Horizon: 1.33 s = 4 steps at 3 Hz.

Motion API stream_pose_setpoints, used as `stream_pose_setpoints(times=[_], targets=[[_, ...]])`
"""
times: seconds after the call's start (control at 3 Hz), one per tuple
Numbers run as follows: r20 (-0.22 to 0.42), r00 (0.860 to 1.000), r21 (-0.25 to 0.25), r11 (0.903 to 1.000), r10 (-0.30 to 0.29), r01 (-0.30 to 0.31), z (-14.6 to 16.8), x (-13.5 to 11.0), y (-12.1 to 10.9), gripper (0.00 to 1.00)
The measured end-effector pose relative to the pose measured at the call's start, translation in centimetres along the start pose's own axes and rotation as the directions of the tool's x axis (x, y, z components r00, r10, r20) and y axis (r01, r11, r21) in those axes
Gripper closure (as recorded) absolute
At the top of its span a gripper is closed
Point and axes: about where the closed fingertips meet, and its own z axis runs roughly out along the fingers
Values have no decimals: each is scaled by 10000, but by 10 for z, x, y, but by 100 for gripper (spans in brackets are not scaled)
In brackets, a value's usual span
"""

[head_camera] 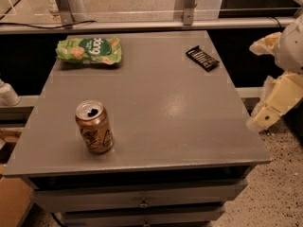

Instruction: Knock orange can over

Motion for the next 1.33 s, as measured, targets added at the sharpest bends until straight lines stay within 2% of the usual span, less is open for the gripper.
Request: stream_pose_setpoints(times=[0.33, 0.67, 1.0, 1.33], targets=[[1685, 9855, -283, 9995, 182, -137, 11, -20, 10, 0], [3333, 9428, -509, 9985, -5, 185, 24, -55, 27, 0], [3323, 9432, -505, 9986, -6, 185, 24, -55, 27, 0], [3573, 9336, -709, 9960, -262, 550, 28, -61, 30, 0]])
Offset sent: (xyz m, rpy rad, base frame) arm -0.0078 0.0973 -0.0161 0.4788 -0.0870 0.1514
